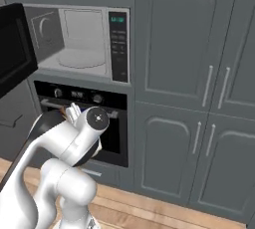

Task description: Remove the apple from the bowl and place it on the small plate. Then place the bowl with only the chicken drumstick in the microwave, close the door, and press the start button to microwave the chicken drumstick.

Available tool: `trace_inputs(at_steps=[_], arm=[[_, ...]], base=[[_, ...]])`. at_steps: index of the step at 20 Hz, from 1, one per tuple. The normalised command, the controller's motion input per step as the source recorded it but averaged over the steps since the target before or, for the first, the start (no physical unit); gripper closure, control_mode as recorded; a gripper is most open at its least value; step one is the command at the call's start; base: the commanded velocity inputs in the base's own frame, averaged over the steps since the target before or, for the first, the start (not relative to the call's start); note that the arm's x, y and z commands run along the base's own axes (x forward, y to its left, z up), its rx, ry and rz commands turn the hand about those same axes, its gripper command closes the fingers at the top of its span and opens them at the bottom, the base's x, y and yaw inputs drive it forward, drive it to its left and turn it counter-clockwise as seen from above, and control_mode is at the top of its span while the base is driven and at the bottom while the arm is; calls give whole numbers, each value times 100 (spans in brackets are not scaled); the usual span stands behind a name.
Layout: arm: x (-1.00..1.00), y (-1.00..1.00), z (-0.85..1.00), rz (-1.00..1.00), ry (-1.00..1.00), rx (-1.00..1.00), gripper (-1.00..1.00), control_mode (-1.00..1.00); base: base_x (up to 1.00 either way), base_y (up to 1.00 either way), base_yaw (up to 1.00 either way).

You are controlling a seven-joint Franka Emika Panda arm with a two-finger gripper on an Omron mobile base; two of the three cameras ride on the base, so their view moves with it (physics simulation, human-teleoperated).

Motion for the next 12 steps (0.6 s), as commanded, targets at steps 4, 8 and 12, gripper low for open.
trace_inputs(at_steps=[4,8,12], arm=[[0,0,0,0,0,0,100,100],[0,0,0,0,0,0,100,100],[0,0,0,0,0,0,100,100]], base=[[37,69,-17],[49,50,-11],[52,40,-13]])
